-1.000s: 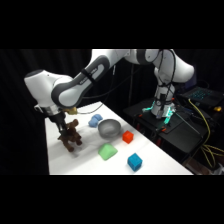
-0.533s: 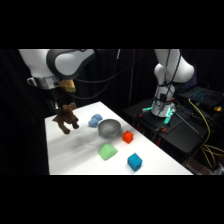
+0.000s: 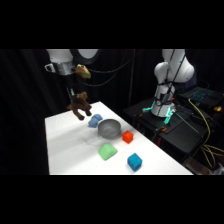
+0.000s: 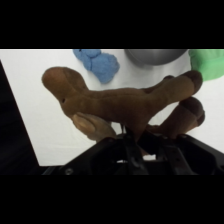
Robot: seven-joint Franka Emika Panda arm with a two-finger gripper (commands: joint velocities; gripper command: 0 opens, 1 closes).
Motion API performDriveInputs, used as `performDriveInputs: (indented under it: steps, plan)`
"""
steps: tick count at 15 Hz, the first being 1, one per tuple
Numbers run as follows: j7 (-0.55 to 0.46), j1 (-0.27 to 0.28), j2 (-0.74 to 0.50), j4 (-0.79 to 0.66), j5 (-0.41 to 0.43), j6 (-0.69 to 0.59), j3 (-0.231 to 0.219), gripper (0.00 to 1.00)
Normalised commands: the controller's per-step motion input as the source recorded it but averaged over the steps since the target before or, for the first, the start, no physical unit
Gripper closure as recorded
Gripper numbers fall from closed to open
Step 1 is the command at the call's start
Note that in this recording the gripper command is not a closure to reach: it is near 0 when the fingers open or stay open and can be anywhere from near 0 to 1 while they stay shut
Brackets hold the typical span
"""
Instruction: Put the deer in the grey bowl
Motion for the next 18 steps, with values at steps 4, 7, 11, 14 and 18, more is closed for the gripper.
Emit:
performDriveInputs:
  steps: [4, 7, 11, 14, 18]
  plan:
    - [0.17, 0.048, -0.62, -0.99, -0.126, 0.38, -0.028, 0.31]
    - [0.18, 0.052, -0.64, -0.99, -0.11, 0.41, -0.005, 0.31]
    - [0.15, 0.026, -0.58, -0.78, -0.13, 0.35, 0.004, 0.31]
    - [0.04, -0.019, -0.27, -0.44, -0.064, 0.55, 0.005, 0.31]
    - [0.05, -0.004, 0.1, -0.1, 0.01, 0.57, 0.024, 0.31]
